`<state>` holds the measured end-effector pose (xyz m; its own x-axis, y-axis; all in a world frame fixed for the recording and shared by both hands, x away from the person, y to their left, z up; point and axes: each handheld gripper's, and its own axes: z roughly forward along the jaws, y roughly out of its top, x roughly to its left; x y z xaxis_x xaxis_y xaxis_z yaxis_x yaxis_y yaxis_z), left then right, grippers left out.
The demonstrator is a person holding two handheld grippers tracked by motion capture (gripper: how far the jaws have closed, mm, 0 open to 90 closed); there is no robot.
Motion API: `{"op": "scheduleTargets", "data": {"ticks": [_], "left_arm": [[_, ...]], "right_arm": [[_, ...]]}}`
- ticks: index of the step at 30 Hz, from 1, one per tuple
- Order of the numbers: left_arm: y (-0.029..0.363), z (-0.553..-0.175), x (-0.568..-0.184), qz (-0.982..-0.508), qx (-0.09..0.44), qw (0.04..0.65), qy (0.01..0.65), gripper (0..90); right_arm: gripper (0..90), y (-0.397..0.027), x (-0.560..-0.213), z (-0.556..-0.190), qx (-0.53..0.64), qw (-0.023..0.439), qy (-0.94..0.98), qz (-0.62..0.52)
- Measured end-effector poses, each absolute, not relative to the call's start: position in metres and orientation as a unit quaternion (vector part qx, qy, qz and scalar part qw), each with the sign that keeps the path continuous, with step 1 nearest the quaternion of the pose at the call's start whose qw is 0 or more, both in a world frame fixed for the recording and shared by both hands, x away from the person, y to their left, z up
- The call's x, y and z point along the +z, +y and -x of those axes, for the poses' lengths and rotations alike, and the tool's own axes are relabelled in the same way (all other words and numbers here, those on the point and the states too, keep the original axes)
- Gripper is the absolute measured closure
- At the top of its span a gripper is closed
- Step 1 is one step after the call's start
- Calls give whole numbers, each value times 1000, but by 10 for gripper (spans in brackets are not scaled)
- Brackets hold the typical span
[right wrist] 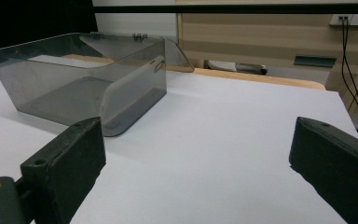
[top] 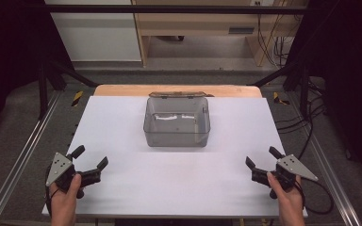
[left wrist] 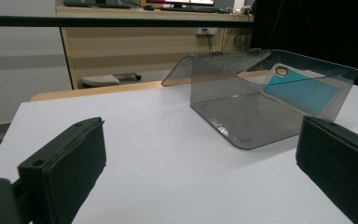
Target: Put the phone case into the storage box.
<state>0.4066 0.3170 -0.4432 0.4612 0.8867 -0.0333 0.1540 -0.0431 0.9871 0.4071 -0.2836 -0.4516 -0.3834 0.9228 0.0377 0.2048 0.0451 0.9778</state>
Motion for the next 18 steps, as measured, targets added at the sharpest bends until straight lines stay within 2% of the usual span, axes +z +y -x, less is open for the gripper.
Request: {"op": "scheduleTargets", "data": {"ticks": [18], "left_arm": [[316, -407, -444, -649, 322, 562, 398, 18]], "right_arm": [[38, -273, -456, -408, 538, 331, 650, -423]]}}
